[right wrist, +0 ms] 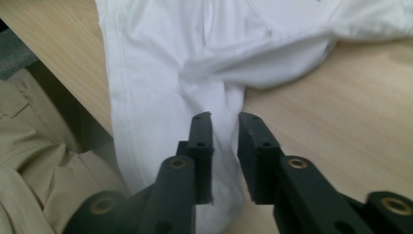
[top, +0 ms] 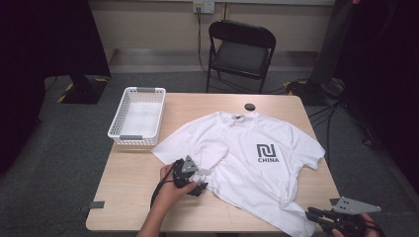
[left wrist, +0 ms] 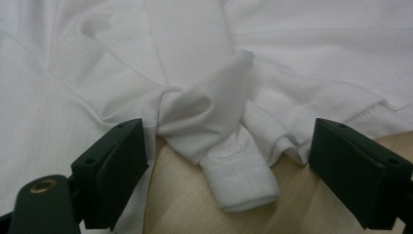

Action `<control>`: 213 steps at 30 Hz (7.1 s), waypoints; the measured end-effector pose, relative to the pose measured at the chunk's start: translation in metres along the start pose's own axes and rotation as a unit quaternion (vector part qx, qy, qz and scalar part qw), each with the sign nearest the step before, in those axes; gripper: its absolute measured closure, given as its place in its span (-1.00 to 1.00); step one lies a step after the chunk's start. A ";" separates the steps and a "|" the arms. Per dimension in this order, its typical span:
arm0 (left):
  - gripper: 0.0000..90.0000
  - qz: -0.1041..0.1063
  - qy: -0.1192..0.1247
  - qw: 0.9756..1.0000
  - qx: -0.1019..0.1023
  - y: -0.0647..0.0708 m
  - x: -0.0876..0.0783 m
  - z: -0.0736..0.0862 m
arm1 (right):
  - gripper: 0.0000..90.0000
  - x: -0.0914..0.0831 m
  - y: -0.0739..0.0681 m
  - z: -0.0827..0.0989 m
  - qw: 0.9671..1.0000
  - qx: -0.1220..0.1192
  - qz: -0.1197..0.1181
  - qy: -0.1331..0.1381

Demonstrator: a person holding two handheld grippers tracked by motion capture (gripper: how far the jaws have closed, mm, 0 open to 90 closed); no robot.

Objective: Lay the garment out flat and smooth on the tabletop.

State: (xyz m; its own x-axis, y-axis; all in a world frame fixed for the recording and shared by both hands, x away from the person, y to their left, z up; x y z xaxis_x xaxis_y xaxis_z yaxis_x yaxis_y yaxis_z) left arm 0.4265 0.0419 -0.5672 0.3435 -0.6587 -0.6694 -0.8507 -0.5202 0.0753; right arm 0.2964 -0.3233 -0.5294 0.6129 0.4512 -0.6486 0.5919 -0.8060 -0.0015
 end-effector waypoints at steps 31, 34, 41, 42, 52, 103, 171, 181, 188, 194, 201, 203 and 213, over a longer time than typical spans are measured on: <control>-0.65 0.007 -0.019 1.000 0.011 0.000 -0.016 0.012 | 0.95 0.076 -0.088 -0.025 0.986 -0.131 -0.099 -0.042; -0.65 0.005 -0.021 1.000 0.010 -0.001 -0.019 0.014 | 0.95 0.072 -0.092 -0.022 0.984 -0.135 -0.107 -0.045; -0.65 0.003 -0.021 1.000 0.006 -0.003 -0.021 0.016 | 0.80 0.056 -0.112 -0.010 0.977 -0.140 -0.152 -0.053; -0.66 0.003 -0.021 1.000 0.006 -0.003 -0.020 0.016 | 0.64 0.055 -0.111 -0.010 0.979 -0.133 -0.147 -0.049; -0.67 0.004 -0.018 1.000 0.003 -0.003 -0.019 0.016 | 0.37 0.037 -0.026 -0.026 0.998 -0.062 0.014 0.000; -0.70 0.007 -0.012 1.000 0.002 -0.003 -0.018 0.015 | 0.54 0.070 -0.046 -0.020 0.992 -0.112 -0.030 -0.045; -0.68 0.012 -0.016 1.000 0.007 -0.002 -0.020 0.017 | 0.60 0.076 0.065 -0.027 0.993 0.067 0.088 -0.041; -0.68 0.011 -0.016 1.000 0.006 -0.002 -0.020 0.017 | 0.89 0.061 0.077 -0.018 0.994 0.076 0.078 -0.032; -0.68 0.010 -0.014 1.000 0.004 -0.002 -0.020 0.017 | 0.45 0.072 0.073 -0.029 0.990 0.117 0.074 -0.021; -0.68 0.010 -0.014 1.000 0.005 -0.002 -0.020 0.017 | 0.85 0.079 0.066 -0.031 0.992 0.101 0.072 -0.032; -0.68 0.011 -0.014 1.000 0.006 -0.002 -0.020 0.017 | 0.94 0.068 0.075 -0.030 0.993 0.082 0.085 -0.029; -0.69 0.011 -0.013 1.000 0.006 -0.003 -0.020 0.017 | 0.95 0.064 0.080 -0.029 0.993 0.079 0.086 -0.026; -0.68 0.011 -0.013 1.000 0.006 -0.003 -0.020 0.017 | 0.78 0.053 0.111 -0.012 0.988 0.081 0.127 -0.036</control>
State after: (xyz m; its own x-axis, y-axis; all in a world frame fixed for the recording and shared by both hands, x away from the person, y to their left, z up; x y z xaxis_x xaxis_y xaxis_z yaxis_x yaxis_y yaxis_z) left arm 0.4151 0.0656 -0.5667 0.3139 -0.6554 -0.6870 -0.8631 -0.4985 0.0812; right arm 0.4007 -0.3842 -0.5548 0.6878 0.2031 -0.6969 0.3287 -0.9431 0.0496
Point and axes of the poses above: each handheld gripper's, and its own axes: x roughly forward along the jaws, z roughly out of its underside, y roughly to its right, the point moved 10 cm from there along x, roughly forward along the jaws, and after that the axes turned 8 degrees about z, right-handed, at the moved point
